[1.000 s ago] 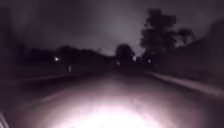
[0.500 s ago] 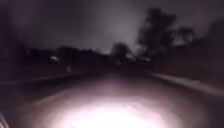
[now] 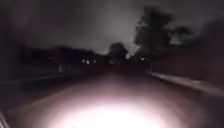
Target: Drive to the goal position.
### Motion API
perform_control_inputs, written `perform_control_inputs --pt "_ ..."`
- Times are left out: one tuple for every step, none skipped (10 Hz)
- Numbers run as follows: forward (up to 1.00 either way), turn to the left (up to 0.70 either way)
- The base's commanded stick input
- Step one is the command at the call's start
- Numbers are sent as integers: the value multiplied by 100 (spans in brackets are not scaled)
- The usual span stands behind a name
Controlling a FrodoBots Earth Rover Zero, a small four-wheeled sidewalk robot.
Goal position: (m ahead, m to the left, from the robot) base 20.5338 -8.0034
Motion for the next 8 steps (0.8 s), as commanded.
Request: perform_control_inputs --pt "70 0" --pt "70 0" --pt "70 0" --pt "70 0" --pt "70 0" --pt "70 0" --pt "70 0" --pt "70 0"
